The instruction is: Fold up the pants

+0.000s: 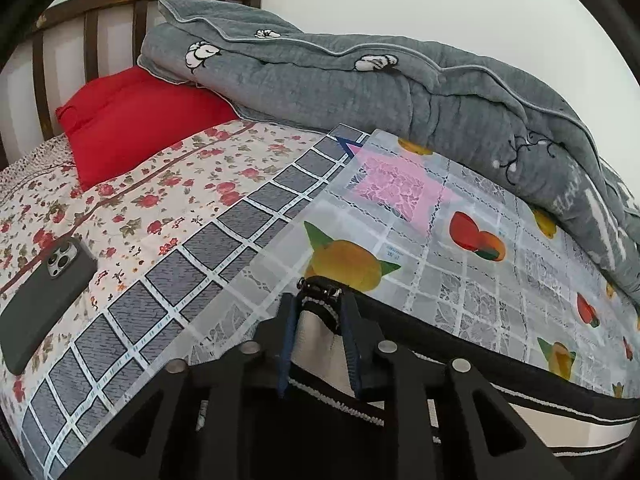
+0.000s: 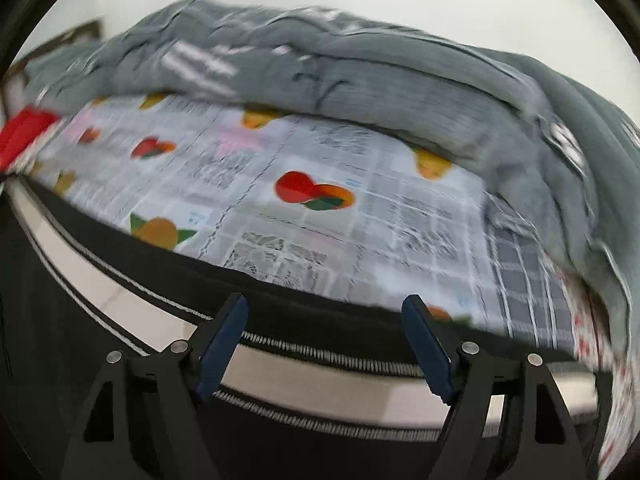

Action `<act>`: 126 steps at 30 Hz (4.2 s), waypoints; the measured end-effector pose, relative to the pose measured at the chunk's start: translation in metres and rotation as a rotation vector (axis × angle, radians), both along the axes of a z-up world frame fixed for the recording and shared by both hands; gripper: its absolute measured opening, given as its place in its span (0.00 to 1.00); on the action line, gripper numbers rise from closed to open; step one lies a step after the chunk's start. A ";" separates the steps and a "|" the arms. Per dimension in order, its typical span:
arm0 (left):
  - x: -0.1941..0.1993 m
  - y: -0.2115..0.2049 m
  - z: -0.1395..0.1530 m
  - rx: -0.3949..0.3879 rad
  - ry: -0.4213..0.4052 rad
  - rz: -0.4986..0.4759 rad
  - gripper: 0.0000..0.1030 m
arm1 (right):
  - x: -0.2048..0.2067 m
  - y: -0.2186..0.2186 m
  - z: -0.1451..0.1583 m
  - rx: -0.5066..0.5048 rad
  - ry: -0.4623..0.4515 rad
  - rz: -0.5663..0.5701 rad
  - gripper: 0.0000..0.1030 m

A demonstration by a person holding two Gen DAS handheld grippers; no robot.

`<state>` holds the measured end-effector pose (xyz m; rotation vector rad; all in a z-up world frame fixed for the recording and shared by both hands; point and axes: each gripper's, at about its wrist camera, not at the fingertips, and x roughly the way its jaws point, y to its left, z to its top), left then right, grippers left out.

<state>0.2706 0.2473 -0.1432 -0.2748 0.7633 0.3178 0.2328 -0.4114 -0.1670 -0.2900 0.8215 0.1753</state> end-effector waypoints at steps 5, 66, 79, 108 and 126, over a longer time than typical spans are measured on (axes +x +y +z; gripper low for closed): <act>0.002 -0.003 0.000 0.025 0.008 0.003 0.23 | 0.022 0.009 -0.031 -0.032 0.117 0.157 0.76; -0.204 -0.004 0.007 -0.284 -0.047 -0.089 0.53 | -0.148 0.019 0.023 0.231 -0.079 -0.238 0.57; -0.156 0.039 -0.027 -0.479 -0.086 -0.043 0.45 | -0.168 0.021 0.004 0.212 -0.031 -0.304 0.57; -0.137 -0.191 0.110 0.083 -0.135 -0.253 0.15 | -0.218 -0.013 0.004 0.191 -0.124 -0.254 0.57; -0.204 -0.409 0.018 0.068 0.035 -0.739 0.15 | -0.248 -0.095 -0.018 0.268 -0.072 -0.335 0.57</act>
